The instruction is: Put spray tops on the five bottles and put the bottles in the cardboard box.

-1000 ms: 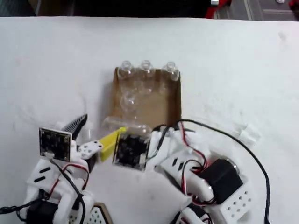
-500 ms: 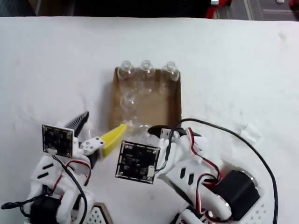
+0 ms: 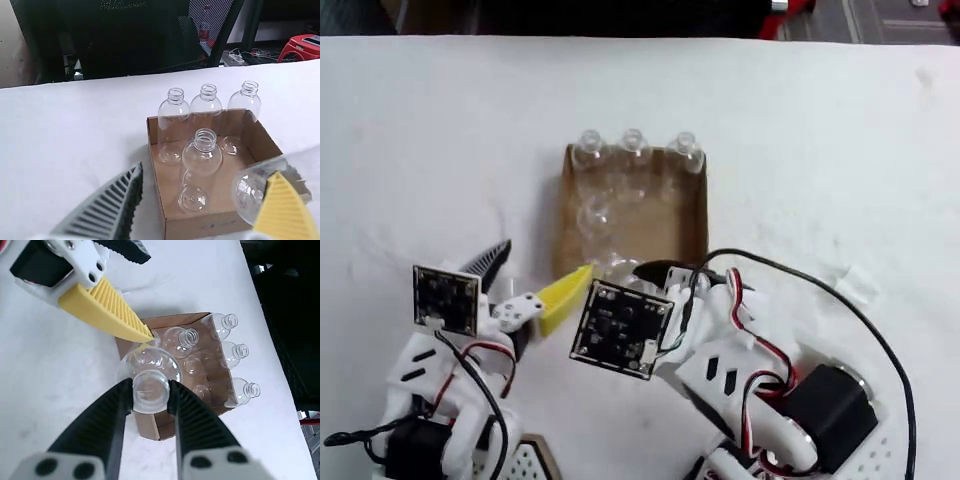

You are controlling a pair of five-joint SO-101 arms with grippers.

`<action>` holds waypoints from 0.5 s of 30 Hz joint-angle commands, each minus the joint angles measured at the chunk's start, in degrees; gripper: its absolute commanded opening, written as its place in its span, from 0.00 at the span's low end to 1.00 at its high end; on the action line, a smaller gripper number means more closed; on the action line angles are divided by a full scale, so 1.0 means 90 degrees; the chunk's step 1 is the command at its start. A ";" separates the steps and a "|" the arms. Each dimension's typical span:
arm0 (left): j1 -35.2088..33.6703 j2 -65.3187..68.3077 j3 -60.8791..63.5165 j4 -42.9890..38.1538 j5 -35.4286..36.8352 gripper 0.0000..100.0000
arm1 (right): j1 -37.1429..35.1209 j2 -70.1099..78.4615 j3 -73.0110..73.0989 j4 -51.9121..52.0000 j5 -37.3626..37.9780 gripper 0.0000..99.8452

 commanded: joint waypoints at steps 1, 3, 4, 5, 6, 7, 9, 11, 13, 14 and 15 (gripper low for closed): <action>-0.0474 0.0054 -0.0059 -0.0156 0.0068 0.36 | 0.0679 0.0024 -0.0313 -0.0220 -0.0088 0.02; -0.0874 0.0054 -0.0059 -0.0303 0.0098 0.36 | 0.1314 0.0034 -0.0313 -0.0347 -0.0147 0.02; -0.1050 0.0054 -0.0049 -0.0371 0.0225 0.35 | 0.1607 0.0083 -0.0313 -0.0425 -0.0283 0.02; -0.1226 0.0054 -0.0049 -0.0459 0.0391 0.34 | 0.1832 0.0181 -0.0313 -0.0493 -0.0430 0.02; -0.1392 0.0054 -0.0039 -0.0537 0.0518 0.32 | 0.1998 0.0337 -0.0313 -0.0542 -0.0508 0.02; -0.1529 0.0054 -0.0039 -0.0606 0.0596 0.31 | 0.2095 0.0532 -0.0313 -0.0581 -0.0576 0.02; -0.1822 0.0054 -0.0020 -0.0664 0.0713 0.30 | 0.2212 0.1031 -0.0313 -0.0620 -0.0625 0.02; -0.2027 0.0054 -0.0010 -0.0664 0.0733 0.30 | 0.2222 0.1607 -0.0410 -0.0679 -0.0635 0.02; -0.2154 0.0054 0.0088 -0.0733 0.0869 0.30 | 0.2232 0.2154 -0.0606 -0.0767 -0.0733 0.02; -0.2203 0.0054 0.0195 -0.0840 0.0889 0.30 | 0.2232 0.2398 -0.0752 -0.0786 -0.0879 0.02; -0.2232 0.0054 0.0332 -0.0977 0.0889 0.30 | 0.2232 0.2652 -0.0938 -0.0786 -0.0977 0.02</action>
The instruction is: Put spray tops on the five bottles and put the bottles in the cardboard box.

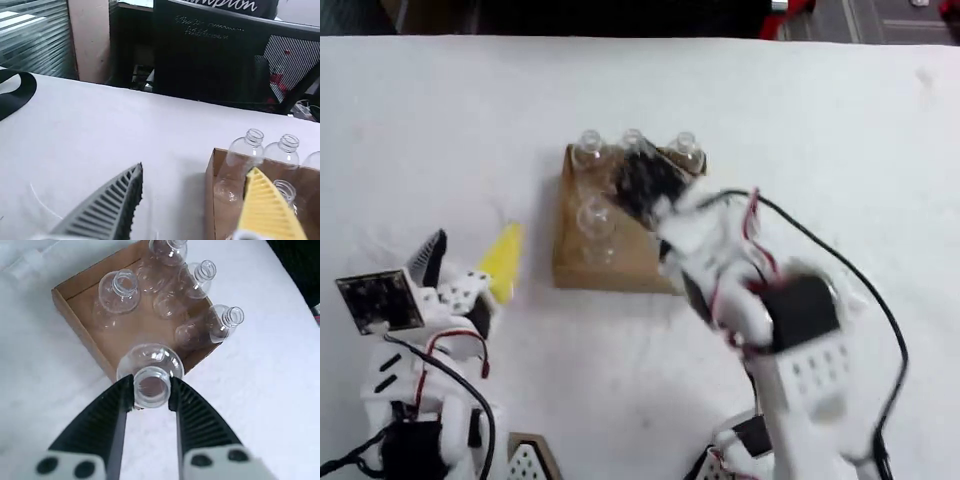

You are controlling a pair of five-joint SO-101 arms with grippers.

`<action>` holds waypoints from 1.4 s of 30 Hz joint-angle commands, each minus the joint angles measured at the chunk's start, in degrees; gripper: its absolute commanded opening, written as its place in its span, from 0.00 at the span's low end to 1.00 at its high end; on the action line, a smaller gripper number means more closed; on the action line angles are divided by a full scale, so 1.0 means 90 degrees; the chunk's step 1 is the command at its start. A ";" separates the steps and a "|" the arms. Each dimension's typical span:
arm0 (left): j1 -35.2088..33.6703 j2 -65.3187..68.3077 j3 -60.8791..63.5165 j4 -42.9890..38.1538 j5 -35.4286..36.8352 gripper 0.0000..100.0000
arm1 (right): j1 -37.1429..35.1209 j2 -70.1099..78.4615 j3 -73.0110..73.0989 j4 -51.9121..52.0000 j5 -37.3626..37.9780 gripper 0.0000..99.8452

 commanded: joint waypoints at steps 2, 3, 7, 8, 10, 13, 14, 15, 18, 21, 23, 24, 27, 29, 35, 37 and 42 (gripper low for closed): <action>-0.0259 0.0054 0.0557 -0.0801 0.0156 0.30 | 0.0103 0.1050 -0.0899 -0.0171 -0.0293 0.02; -0.0259 0.0054 0.0694 -0.0957 0.0156 0.30 | 0.0103 0.1284 -0.1026 -0.0171 -0.0293 0.02; -0.0259 0.0054 0.0938 -0.1250 0.0156 0.30 | 0.0103 0.2164 -0.1416 -0.0171 -0.0293 0.02; -0.0259 0.0054 0.0947 -0.1250 0.0156 0.30 | 0.0103 0.2359 -0.1475 -0.0171 -0.0293 0.02; -0.0259 0.0054 0.0957 -0.1250 0.0156 0.30 | 0.0103 0.2642 -0.1504 -0.0161 -0.0293 0.02; -0.0259 0.0054 0.0967 -0.1231 0.0156 0.30 | 0.0103 0.2799 -0.1504 -0.0142 -0.0303 0.02; -0.0259 0.0054 0.0977 -0.1231 0.0156 0.30 | 0.0103 0.2799 -0.1495 -0.0142 -0.0303 0.02; -0.0259 0.0054 0.0977 -0.1231 0.0156 0.30 | 0.0103 0.2808 -0.1485 -0.0132 -0.0293 0.02; -0.0259 0.0054 0.0977 -0.1241 0.0156 0.30 | 0.0103 0.2877 -0.1465 -0.0122 -0.0293 0.02; -0.0259 0.0054 0.0977 -0.1241 0.0156 0.30 | 0.0181 0.3023 -0.1397 -0.0161 -0.0293 0.02; -0.0259 0.0054 0.0977 -0.1241 0.0156 0.30 | 0.0288 0.3199 -0.1407 -0.0171 -0.0293 0.02; -0.0259 0.0054 0.0977 -0.1231 0.0156 0.30 | 0.0357 0.3287 -0.1416 -0.0171 -0.0293 0.02; -0.0249 0.0054 0.0987 -0.1231 0.0156 0.30 | 0.0444 0.3443 -0.1416 -0.0171 -0.0293 0.02; -0.0239 0.0054 0.1035 -0.1260 0.0156 0.30 | 0.0425 0.3463 -0.1397 -0.0171 -0.0293 0.02; -0.0230 0.0054 0.1035 -0.1260 0.0156 0.30 | 0.0386 0.3502 -0.1416 -0.0171 -0.0293 0.02; -0.0230 0.0054 0.1035 -0.1260 0.0156 0.30 | 0.0386 0.3502 -0.1407 -0.0171 -0.0293 0.02; -0.0230 0.0054 0.1035 -0.1260 0.0156 0.30 | 0.0386 0.3502 -0.1377 -0.0171 -0.0293 0.02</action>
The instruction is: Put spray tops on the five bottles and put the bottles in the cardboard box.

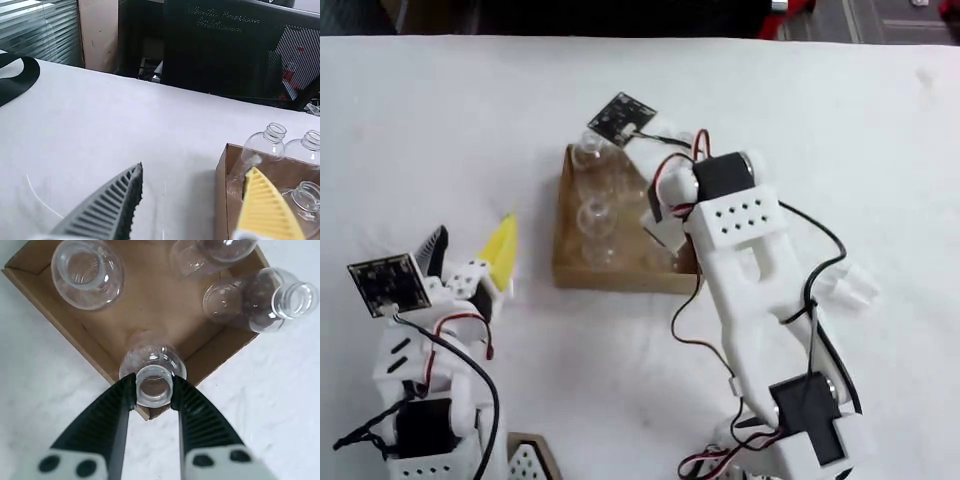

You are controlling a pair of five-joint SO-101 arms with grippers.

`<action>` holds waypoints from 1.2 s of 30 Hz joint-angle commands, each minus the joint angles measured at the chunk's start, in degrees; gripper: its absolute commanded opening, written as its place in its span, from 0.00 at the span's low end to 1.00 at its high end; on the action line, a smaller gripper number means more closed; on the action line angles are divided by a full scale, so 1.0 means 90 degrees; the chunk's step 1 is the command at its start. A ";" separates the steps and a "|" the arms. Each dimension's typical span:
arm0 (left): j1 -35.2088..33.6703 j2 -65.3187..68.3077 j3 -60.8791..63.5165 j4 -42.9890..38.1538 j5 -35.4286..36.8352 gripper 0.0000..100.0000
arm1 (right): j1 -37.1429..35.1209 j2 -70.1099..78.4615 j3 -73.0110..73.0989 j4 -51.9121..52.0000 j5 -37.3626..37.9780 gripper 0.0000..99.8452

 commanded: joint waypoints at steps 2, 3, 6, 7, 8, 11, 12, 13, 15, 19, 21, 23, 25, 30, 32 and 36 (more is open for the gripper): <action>-0.0034 -0.0044 -0.0049 -0.0195 0.0078 0.30 | 0.0044 -0.0054 -0.0127 -0.0122 -0.0059 0.02; -0.0034 -0.0044 -0.0049 -0.0195 0.0078 0.30 | 0.0044 -0.0054 -0.0127 -0.0112 -0.0059 0.02; -0.0034 -0.0044 -0.0049 -0.0195 0.0078 0.30 | 0.0044 -0.0054 -0.0127 -0.0093 -0.0059 0.02; -0.0034 -0.0044 -0.0049 -0.0195 0.0078 0.30 | 0.0044 -0.0054 -0.0127 -0.0093 -0.0059 0.02; -0.0034 -0.0044 -0.0049 -0.0195 0.0078 0.30 | 0.0044 -0.0054 -0.0127 -0.0093 -0.0059 0.02; -0.0034 -0.0044 -0.0049 -0.0195 0.0078 0.30 | 0.0044 -0.0054 -0.0127 -0.0093 -0.0059 0.02; -0.0034 -0.0044 -0.0049 -0.0195 0.0078 0.30 | 0.0044 -0.0054 -0.0127 -0.0093 -0.0059 0.02; -0.0034 -0.0044 -0.0049 -0.0195 0.0078 0.30 | 0.0044 -0.0054 -0.0127 -0.0093 -0.0059 0.02; -0.0034 -0.0044 -0.0049 -0.0195 0.0078 0.30 | 0.0044 -0.0054 -0.0127 -0.0093 -0.0059 0.02; -0.0034 -0.0044 -0.0049 -0.0195 0.0078 0.30 | 0.0034 -0.0054 -0.0127 -0.0093 -0.0059 0.02; -0.0034 -0.0044 -0.0049 -0.0195 0.0078 0.30 | 0.0034 -0.0073 -0.0127 -0.0083 -0.0059 0.02; -0.0034 -0.0044 -0.0049 -0.0195 0.0078 0.30 | 0.0034 -0.0083 -0.0127 -0.0083 -0.0059 0.02; -0.0034 -0.0044 -0.0049 -0.0195 0.0068 0.30 | 0.0005 -0.0093 -0.0127 -0.0083 -0.0059 0.02; -0.0034 -0.0044 -0.0049 -0.0195 0.0068 0.30 | -0.0278 -0.0103 -0.0166 0.0093 -0.0059 0.02; -0.0034 -0.0044 -0.0049 -0.0195 0.0068 0.30 | -0.0347 -0.0103 -0.0166 0.0093 -0.0059 0.02; -0.0034 -0.0044 -0.0049 -0.0195 0.0068 0.30 | -0.0230 -0.0073 -0.0166 0.0073 -0.0059 0.02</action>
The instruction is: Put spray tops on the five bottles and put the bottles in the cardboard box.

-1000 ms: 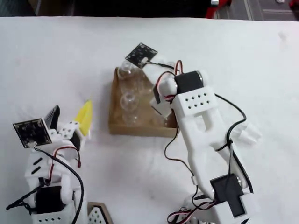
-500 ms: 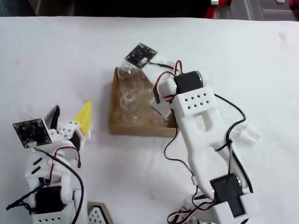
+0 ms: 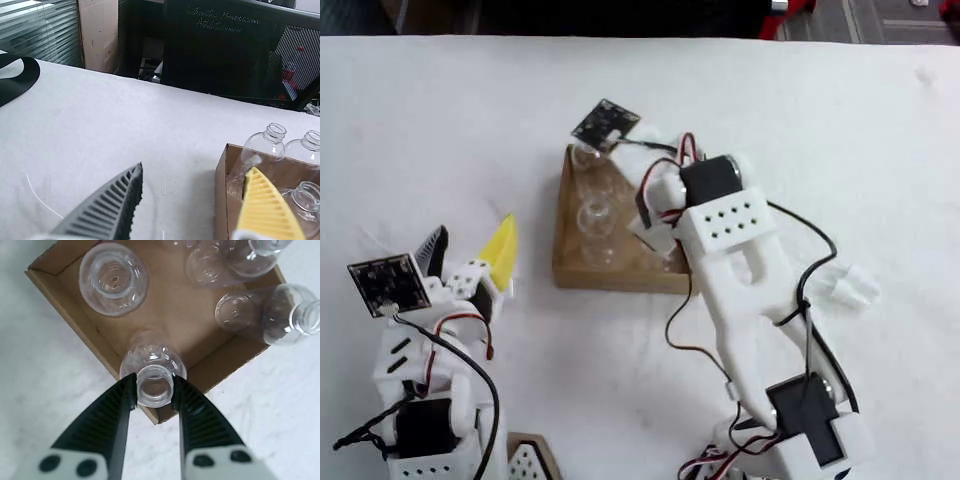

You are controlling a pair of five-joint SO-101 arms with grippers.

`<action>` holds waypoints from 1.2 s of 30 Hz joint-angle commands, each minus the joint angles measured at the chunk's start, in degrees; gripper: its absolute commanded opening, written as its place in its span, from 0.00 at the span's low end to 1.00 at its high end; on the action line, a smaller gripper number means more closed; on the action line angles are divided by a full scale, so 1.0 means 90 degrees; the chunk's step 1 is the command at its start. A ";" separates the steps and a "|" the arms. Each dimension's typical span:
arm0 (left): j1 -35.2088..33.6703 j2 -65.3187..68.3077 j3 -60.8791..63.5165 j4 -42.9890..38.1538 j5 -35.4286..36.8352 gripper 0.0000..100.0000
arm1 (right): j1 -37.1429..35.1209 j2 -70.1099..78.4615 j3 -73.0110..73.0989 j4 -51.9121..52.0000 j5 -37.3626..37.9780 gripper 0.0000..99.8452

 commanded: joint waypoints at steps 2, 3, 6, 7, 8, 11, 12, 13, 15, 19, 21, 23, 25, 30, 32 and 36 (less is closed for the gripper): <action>-0.0034 -0.0044 -0.0049 -0.0195 0.0068 0.30 | 0.0112 -0.0054 -0.0166 0.0063 -0.0059 0.02; -0.0034 -0.0044 -0.0049 -0.0195 0.0068 0.30 | 0.0122 -0.0054 -0.0166 0.0063 -0.0059 0.02; -0.0034 -0.0044 -0.0049 -0.0195 0.0068 0.30 | 0.0112 -0.0073 -0.0166 0.0073 -0.0059 0.02; -0.0044 -0.0044 -0.0049 -0.0195 0.0068 0.30 | 0.0093 -0.0073 -0.0166 0.0073 -0.0059 0.02; -0.0044 -0.0044 -0.0049 -0.0195 0.0068 0.30 | 0.0073 -0.0073 -0.0166 0.0073 -0.0059 0.02; -0.0054 -0.0044 -0.0049 -0.0195 0.0068 0.30 | 0.0063 -0.0044 -0.0156 0.0034 -0.0059 0.02; -0.0054 -0.0044 -0.0049 -0.0195 0.0068 0.30 | 0.0093 -0.0044 -0.0147 0.0034 -0.0059 0.02; -0.0054 -0.0044 -0.0049 -0.0195 0.0068 0.30 | 0.0112 -0.0044 -0.0147 0.0034 -0.0059 0.02; -0.0054 -0.0044 -0.0049 -0.0195 0.0068 0.30 | 0.0122 -0.0044 -0.0147 0.0034 -0.0059 0.02; -0.0054 -0.0044 -0.0049 -0.0186 0.0068 0.30 | 0.0122 -0.0044 -0.0137 0.0024 -0.0059 0.02; -0.0054 -0.0044 -0.0049 -0.0186 0.0068 0.30 | 0.0122 -0.0044 -0.0137 0.0024 -0.0078 0.02; -0.0054 -0.0044 -0.0049 -0.0186 0.0068 0.30 | 0.0122 -0.0044 -0.0137 0.0024 -0.0098 0.02; -0.0054 -0.0044 -0.0049 -0.0186 0.0068 0.30 | 0.0122 -0.0044 -0.0127 0.0034 -0.0107 0.03; -0.0054 -0.0044 -0.0049 -0.0186 0.0068 0.30 | 0.0122 -0.0044 -0.0117 0.0054 -0.0107 0.12; -0.0054 -0.0044 -0.0049 -0.0186 0.0068 0.30 | 0.0122 -0.0044 -0.0117 0.0034 -0.0088 0.12; -0.0054 -0.0044 -0.0049 -0.0186 0.0068 0.30 | 0.0122 -0.0044 -0.0117 0.0034 -0.0068 0.11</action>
